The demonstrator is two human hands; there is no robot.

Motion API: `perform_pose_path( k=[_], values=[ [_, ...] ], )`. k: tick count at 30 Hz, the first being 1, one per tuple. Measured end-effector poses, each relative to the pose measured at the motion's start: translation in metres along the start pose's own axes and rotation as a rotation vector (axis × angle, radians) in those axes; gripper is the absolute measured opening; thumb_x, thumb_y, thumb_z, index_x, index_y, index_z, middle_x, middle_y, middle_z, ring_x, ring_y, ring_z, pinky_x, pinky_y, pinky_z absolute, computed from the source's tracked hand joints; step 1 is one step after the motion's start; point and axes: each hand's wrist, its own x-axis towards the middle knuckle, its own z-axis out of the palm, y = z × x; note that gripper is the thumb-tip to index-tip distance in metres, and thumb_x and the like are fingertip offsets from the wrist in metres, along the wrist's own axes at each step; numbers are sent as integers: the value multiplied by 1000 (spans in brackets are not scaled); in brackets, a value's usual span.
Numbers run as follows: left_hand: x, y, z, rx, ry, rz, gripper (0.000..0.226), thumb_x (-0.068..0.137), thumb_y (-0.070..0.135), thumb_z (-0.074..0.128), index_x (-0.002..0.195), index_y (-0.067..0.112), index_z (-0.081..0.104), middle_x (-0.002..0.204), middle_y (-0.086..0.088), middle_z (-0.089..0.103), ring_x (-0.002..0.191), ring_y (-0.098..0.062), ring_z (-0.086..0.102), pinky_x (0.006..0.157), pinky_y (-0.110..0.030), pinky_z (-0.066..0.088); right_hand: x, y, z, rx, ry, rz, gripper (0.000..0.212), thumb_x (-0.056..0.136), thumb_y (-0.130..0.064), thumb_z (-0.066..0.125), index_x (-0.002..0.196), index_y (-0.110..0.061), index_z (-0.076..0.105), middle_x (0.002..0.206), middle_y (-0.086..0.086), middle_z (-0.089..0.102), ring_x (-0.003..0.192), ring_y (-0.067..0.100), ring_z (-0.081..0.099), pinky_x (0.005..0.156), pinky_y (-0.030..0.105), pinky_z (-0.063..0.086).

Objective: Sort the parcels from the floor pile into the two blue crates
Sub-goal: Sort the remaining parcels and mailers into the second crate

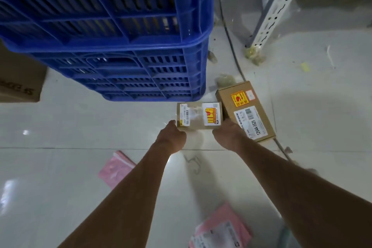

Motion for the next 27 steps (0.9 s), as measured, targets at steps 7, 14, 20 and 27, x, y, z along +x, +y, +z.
perform_pose_path(
  k=[7,14,20,27],
  values=[
    [3,3,-2,-202,47,-30,35,101,15,44,134,11,56,130,-9,61,107,-26,58,89,-29,46,-5,-1,-9,98,-75,-51,39,99,-28,51,136,-17,54,126,10,61,95,23,50,80,31,38],
    [-65,-3,-34,-206,94,-35,38,93,5,46,126,19,59,127,-4,66,110,-27,65,93,-34,52,-68,-6,-29,199,-101,-39,47,94,-36,52,140,-24,54,117,6,64,99,24,57,84,34,46],
    [-162,16,-91,-110,110,-8,44,93,3,42,130,20,58,127,-4,65,112,-29,61,91,-31,51,-153,-23,-77,325,-188,-4,56,75,-53,54,126,-32,65,123,3,64,113,25,58,102,46,47],
    [-297,40,-182,-220,66,25,34,92,6,46,118,20,62,114,0,69,96,-22,63,67,-22,43,-290,-72,-167,404,-227,-35,45,83,-46,61,128,-37,64,132,-2,61,120,19,56,108,45,43]
  ],
)
